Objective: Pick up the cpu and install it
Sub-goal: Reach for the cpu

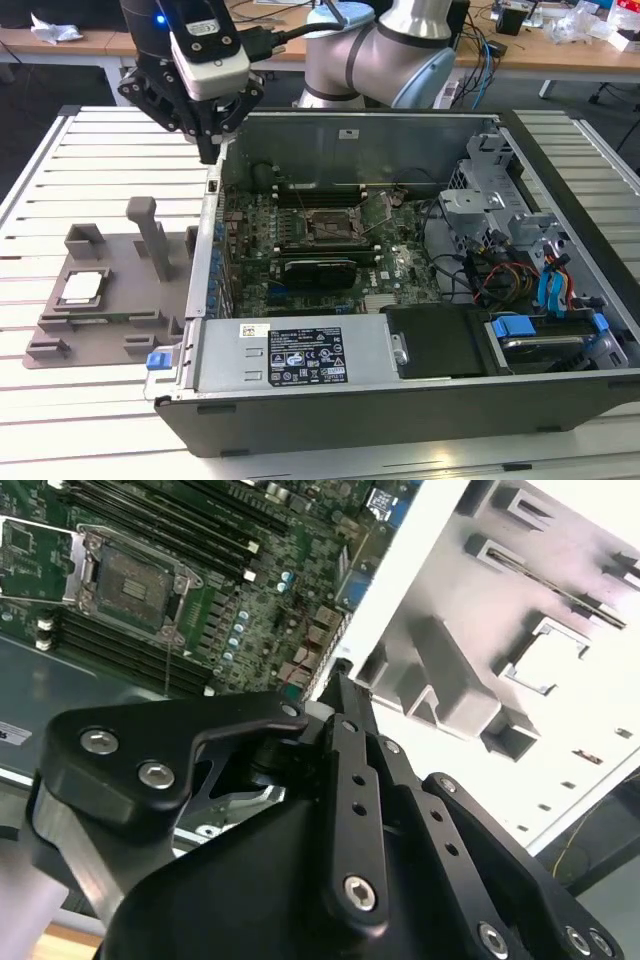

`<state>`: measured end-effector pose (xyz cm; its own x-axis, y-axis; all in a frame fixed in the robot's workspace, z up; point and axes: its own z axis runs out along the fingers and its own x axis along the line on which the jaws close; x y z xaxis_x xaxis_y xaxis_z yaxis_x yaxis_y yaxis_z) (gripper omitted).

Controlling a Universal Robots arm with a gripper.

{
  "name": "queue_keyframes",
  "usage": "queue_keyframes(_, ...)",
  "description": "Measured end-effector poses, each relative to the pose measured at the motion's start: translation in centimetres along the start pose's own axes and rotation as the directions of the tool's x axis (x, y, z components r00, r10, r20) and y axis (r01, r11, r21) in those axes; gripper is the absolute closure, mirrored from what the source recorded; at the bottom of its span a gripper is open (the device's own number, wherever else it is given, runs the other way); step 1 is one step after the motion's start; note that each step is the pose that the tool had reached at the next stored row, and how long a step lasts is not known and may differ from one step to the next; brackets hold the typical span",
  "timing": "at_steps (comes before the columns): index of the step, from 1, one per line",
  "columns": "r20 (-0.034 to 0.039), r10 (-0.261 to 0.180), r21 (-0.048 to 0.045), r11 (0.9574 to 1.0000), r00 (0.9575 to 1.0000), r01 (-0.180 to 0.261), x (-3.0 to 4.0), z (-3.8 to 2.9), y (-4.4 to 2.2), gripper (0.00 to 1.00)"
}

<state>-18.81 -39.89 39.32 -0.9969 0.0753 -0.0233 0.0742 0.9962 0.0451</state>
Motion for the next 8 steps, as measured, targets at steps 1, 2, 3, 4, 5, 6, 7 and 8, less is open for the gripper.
queue_keyframes(1,0.0000,0.000,0.0000,1.0000,1.0000,0.000,0.18,-0.01,-0.01,0.89)
queue_keyframes(2,-0.0001,0.000,0.0001,1.0000,1.0000,0.000,0.46,-0.02,-0.03,0.89)
queue_keyframes(3,-0.0001,0.000,0.0001,1.0000,1.0000,0.000,0.78,-0.03,-0.06,0.89)
queue_keyframes(4,0.0000,0.000,0.0000,1.0000,1.0000,0.000,1.14,-0.03,-0.08,0.89)
queue_keyframes(5,0.0000,0.000,0.0000,1.0000,1.0000,0.000,1.47,-0.04,-0.11,0.89)
queue_keyframes(6,-0.0001,0.000,0.0000,1.0000,1.0000,0.000,1.81,-0.05,-0.13,0.89)
queue_keyframes(7,0.0000,0.000,0.0000,1.0000,1.0000,0.000,2.08,-0.06,-0.16,0.89)
queue_keyframes(8,0.0000,0.000,0.0000,1.0000,1.0000,0.000,2.27,-0.06,-0.17,0.89)
